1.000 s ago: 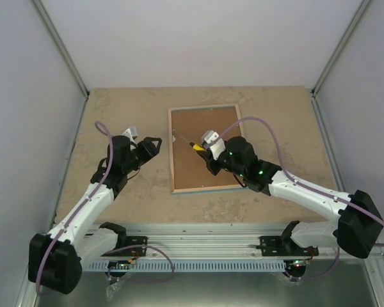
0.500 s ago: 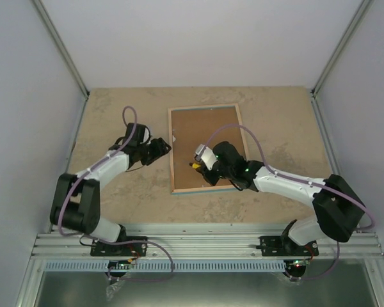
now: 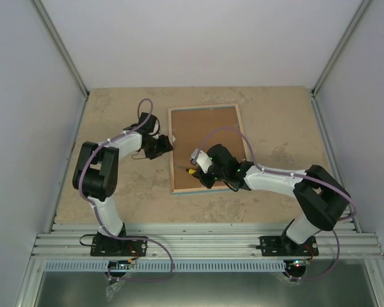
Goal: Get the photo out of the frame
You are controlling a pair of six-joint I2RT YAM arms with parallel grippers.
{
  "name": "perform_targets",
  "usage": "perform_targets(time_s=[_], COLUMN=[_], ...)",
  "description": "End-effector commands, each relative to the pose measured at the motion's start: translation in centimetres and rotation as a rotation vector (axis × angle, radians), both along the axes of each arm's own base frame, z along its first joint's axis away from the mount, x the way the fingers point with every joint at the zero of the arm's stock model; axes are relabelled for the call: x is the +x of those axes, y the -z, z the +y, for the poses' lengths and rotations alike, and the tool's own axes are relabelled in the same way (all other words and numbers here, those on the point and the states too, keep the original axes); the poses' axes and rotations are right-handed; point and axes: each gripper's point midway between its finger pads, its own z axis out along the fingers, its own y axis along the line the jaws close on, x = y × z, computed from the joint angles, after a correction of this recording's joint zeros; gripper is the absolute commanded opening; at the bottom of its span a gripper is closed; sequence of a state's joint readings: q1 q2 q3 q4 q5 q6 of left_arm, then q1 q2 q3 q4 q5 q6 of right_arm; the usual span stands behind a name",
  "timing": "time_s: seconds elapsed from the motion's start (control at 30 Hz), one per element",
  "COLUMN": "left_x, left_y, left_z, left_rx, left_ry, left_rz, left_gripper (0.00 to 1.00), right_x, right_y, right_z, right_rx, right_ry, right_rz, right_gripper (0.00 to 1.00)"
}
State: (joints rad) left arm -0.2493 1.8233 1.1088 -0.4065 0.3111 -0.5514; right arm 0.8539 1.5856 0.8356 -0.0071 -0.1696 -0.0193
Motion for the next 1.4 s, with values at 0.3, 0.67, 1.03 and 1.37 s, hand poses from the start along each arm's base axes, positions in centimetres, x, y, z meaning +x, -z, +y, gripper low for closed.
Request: perform_targets(time_s=[0.3,0.67,1.03,1.37], left_x=[0.9,0.1,-0.4,-0.6], left_y=[1.8,2.6,2.5,2.4], left_z=[-1.8,-1.7,-2.2,-2.3], left_rx=[0.095,0.119,0.113,0.115], left_ry=[0.099,0.122,0.141,0.148], left_rz=[0.056,0.079,0.081,0.078], left_gripper=[0.44,0.21,0.15,0.12], right_x=[1.4,2.3,3.5,4.7], right_y=[0.9,1.8,2.0,1.5], right_z=[1.1,2.0,2.4,1.9], right_rx=[0.007,-0.003,0.010,0.007], right_ry=[0.022,0.028,0.088,0.172], right_rz=[-0.002,-0.001,0.002,-0.019], right_gripper=[0.00,0.00,0.00,0.00])
